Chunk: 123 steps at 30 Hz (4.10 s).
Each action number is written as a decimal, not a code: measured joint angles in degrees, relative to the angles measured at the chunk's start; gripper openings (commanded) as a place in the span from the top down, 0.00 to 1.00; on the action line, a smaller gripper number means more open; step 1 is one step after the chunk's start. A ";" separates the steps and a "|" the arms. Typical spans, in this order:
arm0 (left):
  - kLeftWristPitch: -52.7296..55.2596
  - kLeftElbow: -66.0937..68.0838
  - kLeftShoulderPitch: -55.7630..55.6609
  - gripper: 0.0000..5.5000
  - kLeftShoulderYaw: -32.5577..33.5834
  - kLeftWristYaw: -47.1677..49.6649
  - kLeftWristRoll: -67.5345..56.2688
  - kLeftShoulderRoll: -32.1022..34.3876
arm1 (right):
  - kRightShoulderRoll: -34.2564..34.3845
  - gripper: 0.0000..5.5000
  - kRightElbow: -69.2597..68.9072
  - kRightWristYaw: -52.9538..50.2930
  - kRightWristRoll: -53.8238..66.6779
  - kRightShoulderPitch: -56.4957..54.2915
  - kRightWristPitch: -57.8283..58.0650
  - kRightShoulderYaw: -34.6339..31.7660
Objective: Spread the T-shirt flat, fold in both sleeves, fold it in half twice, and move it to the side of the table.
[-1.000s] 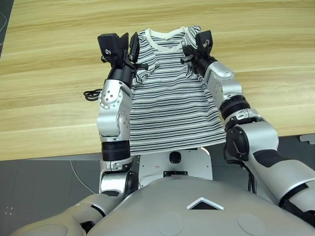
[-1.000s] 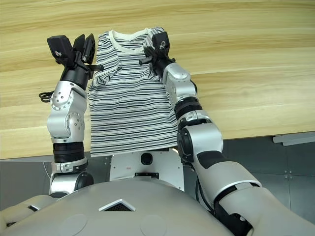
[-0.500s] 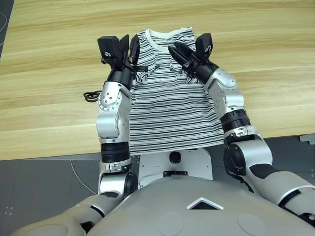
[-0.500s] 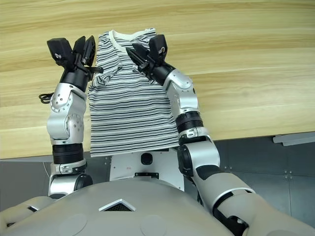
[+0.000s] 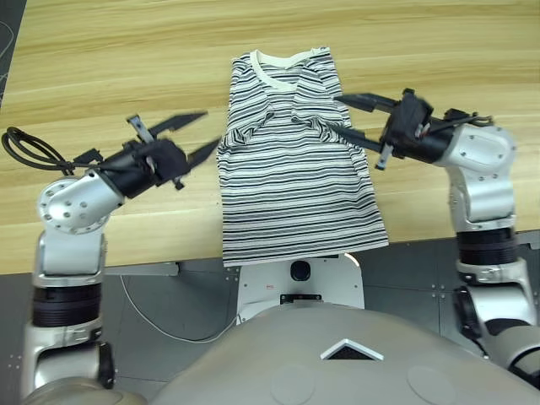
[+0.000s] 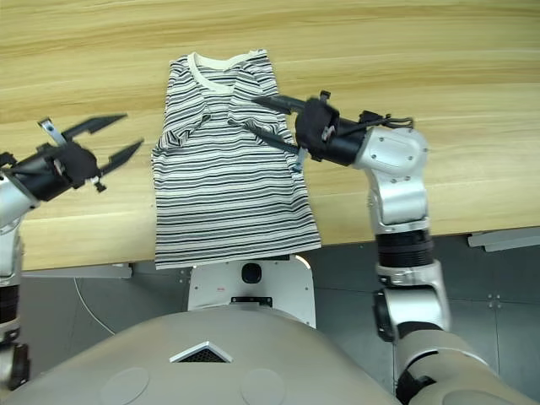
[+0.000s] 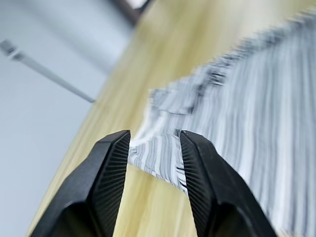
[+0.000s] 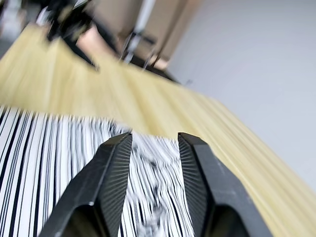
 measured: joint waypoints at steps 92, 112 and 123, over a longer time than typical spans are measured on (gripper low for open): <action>-7.41 -0.94 5.61 0.98 -35.23 -11.12 -15.19 22.73 | -32.69 0.98 -7.62 16.62 21.17 8.46 9.85 24.74; 34.91 17.56 -14.49 0.98 -14.91 -21.95 -51.92 -0.40 | -5.10 0.98 15.63 10.55 32.92 -9.78 40.48 7.17; 23.28 43.33 -27.52 0.98 -8.84 2.91 -26.26 -20.03 | 13.29 0.98 40.88 -26.60 10.25 -20.25 15.09 -1.28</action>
